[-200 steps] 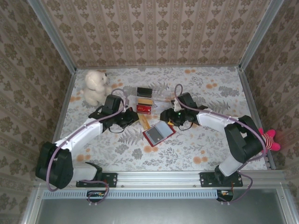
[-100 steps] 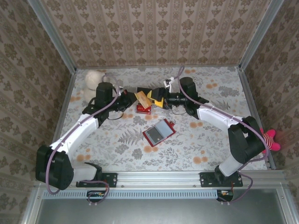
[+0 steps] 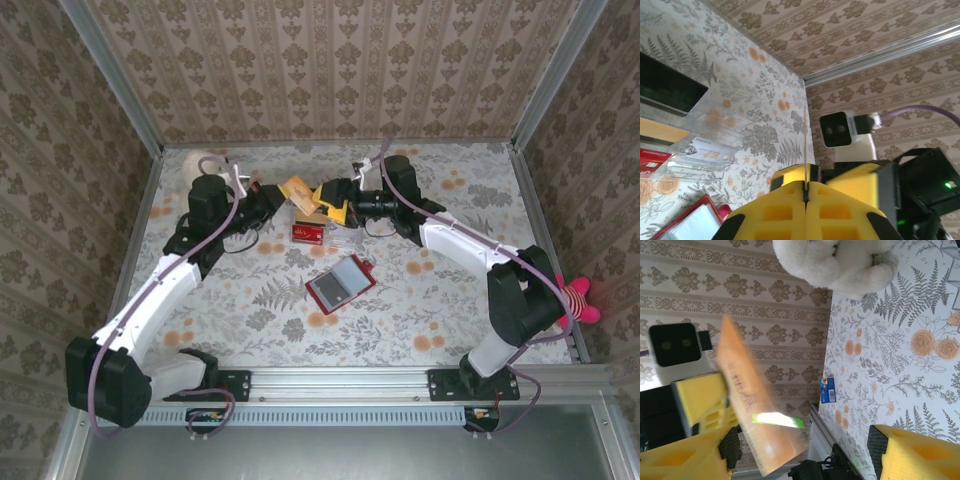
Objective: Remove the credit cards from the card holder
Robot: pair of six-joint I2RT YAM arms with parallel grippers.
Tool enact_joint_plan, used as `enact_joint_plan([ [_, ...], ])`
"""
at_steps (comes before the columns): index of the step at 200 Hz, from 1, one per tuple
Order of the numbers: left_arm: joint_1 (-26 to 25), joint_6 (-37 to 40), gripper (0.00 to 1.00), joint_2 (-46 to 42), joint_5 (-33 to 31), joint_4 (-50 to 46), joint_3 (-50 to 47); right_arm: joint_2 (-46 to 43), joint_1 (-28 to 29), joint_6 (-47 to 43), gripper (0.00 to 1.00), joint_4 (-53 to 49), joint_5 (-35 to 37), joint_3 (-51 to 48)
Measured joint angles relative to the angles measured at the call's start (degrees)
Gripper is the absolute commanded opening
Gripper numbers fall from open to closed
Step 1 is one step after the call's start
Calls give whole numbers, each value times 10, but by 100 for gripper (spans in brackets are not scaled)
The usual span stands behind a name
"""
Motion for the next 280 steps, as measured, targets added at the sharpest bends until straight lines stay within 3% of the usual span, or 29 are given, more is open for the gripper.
enact_joint_plan([
  [25, 0, -5, 0, -7, 0, 11, -5, 10, 7, 19, 60, 15, -3, 10],
  [118, 19, -17, 0, -19, 0, 8, -30, 27, 10, 102, 9, 120, -32, 15],
  [133, 21, -17, 11, -21, -1, 7, -34, 30, 10, 104, 0, 124, -33, 15],
  [180, 39, -14, 63, -28, -18, -38, -47, 57, 7, 84, 0, 109, -35, 23],
  [206, 61, 2, 87, -29, -35, -88, -49, 63, -1, -3, 0, 28, -18, 48],
  [230, 80, 25, 100, -29, -54, -135, -56, 63, -4, -141, 0, -70, 23, 86],
  [280, 113, 45, 100, -7, -68, -174, -103, 84, -5, -418, 0, -149, 57, 113],
])
